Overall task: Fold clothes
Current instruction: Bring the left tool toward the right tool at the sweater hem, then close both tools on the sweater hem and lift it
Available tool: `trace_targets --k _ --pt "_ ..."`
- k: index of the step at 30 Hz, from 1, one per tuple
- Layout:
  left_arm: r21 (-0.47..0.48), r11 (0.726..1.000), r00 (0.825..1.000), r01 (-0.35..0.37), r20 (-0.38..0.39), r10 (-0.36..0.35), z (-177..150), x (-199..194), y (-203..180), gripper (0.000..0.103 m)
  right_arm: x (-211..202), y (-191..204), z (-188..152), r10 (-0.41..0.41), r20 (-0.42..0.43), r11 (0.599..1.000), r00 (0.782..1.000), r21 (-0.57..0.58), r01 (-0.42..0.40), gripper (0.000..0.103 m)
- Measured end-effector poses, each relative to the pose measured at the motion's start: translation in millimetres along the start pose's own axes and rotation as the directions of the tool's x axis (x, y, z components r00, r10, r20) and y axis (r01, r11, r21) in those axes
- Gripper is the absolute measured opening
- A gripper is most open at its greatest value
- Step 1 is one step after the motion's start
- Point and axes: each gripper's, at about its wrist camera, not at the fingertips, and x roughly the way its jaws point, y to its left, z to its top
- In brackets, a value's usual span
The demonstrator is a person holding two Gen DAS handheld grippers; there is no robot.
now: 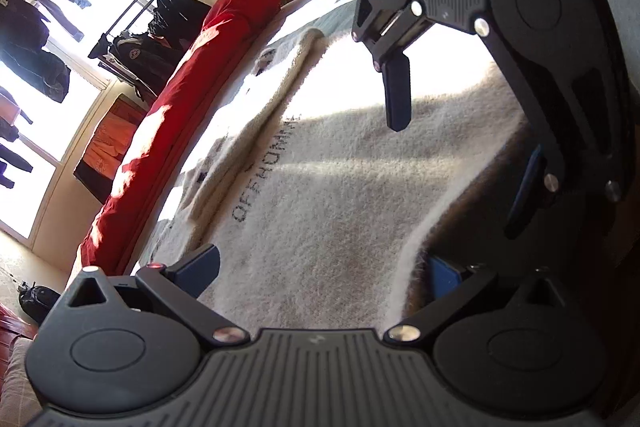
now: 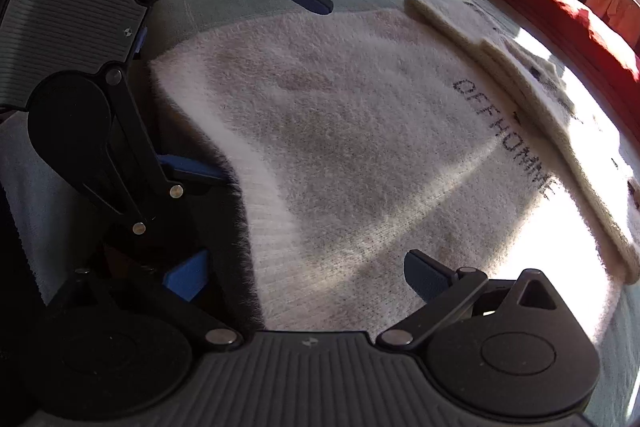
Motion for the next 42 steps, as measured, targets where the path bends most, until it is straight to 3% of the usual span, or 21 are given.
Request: trace_targets --k 5,12,17,20,24,28,32,34,35,36,37,42 --pt "-0.011 1.000 1.000 0.005 -0.005 -0.005 -6 -3 3 0.103 20 15 -6 -0.217 -0.079 0.961 0.973 -0.190 0.199 0.103" --pt "0.111 0.994 0.995 -0.009 -0.101 0.020 -32 9 -7 0.103 0 -16 -31 -0.364 -0.110 0.917 0.925 -0.213 0.336 0.103" --pt "0.161 0.987 0.990 -0.023 -0.135 0.045 -48 11 -5 0.103 -6 -28 -53 -0.420 -0.153 0.895 0.895 -0.237 0.379 0.102" --pt "0.206 0.978 0.987 -0.044 -0.140 0.074 -53 11 -4 0.103 -9 -31 -63 -0.432 -0.154 0.889 0.889 -0.241 0.390 0.097" --pt "0.336 0.940 0.989 -0.057 -0.106 0.098 -51 14 -16 0.100 -20 -25 -63 -0.397 -0.093 0.903 0.913 -0.220 0.370 0.083" --pt "0.462 0.886 0.993 -0.032 -0.086 0.080 -47 21 -32 0.082 -16 -15 -53 -0.360 -0.074 0.911 0.930 -0.243 0.334 0.068" --pt "0.452 0.892 0.992 0.033 -0.126 0.027 -51 20 -24 0.060 -16 -12 -53 -0.347 -0.106 0.914 0.932 -0.261 0.311 0.052" --pt "0.437 0.896 0.986 0.083 -0.167 -0.009 -56 19 -20 0.037 -20 -14 -56 -0.332 -0.118 0.923 0.936 -0.244 0.297 0.036" --pt "0.429 0.897 0.982 0.108 -0.188 -0.028 -58 18 -18 0.032 -23 -15 -57 -0.320 -0.121 0.930 0.940 -0.231 0.287 0.029" --pt "0.423 0.897 0.979 0.127 -0.200 -0.044 -59 18 -17 0.021 -25 -16 -57 -0.306 -0.121 0.936 0.944 -0.218 0.275 0.016" --pt "0.417 0.897 0.976 0.145 -0.210 -0.060 -61 17 -16 0.014 -27 -16 -57 -0.299 -0.118 0.940 0.947 -0.210 0.270 0.012" --pt "0.409 0.899 0.976 0.159 -0.204 -0.079 -54 14 -6 0.008 -36 -12 -53 -0.333 -0.085 0.924 0.939 -0.229 0.307 0.009"
